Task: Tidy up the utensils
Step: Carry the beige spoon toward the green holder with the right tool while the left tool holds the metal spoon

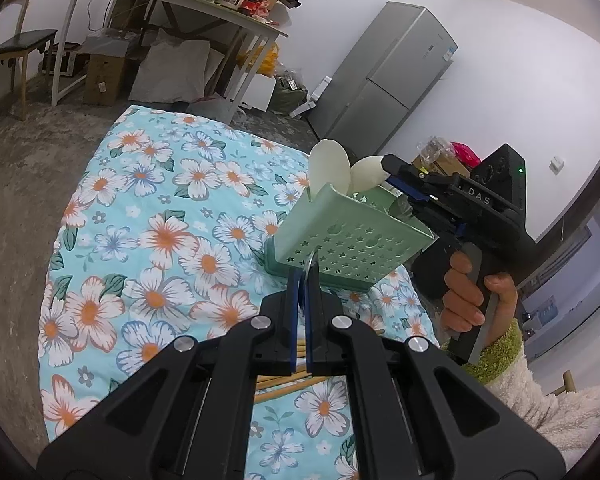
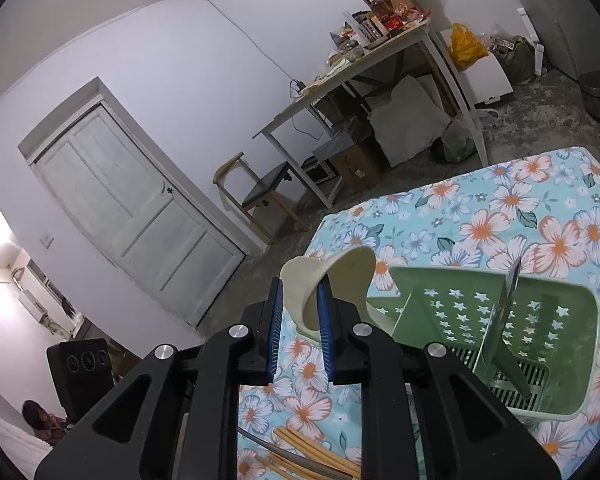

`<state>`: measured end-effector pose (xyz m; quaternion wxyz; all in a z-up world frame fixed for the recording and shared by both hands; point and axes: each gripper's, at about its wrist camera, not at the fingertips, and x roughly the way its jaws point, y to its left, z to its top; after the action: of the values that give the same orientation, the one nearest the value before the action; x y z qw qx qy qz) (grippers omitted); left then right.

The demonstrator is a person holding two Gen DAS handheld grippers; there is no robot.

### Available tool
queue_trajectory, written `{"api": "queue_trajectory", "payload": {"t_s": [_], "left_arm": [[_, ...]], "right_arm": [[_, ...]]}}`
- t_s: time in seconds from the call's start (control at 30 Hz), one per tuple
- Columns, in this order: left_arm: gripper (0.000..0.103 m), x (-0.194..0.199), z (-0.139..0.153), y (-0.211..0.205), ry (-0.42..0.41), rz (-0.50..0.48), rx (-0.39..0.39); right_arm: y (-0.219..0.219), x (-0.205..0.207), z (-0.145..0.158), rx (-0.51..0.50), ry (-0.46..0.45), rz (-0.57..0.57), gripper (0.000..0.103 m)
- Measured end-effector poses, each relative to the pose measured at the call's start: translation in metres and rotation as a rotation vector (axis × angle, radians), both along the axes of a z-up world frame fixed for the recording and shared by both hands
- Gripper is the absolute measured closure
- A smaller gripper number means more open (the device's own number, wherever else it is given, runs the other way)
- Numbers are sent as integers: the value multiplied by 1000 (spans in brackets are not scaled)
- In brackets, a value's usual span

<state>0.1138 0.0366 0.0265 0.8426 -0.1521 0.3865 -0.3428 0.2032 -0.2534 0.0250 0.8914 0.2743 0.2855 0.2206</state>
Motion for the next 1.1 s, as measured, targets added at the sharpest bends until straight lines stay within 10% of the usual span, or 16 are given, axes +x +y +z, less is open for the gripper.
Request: {"api": "queue_trajectory", "payload": {"t_s": [0.17,1.1], "left_arm": [[102,0,1,-1,-2,1,2],[102,2,-2,2,0,-3,-3]], "right_arm": [[0,7,0,24,13,1,98],[-56,-82,124,70,-381,-84,100]]}}
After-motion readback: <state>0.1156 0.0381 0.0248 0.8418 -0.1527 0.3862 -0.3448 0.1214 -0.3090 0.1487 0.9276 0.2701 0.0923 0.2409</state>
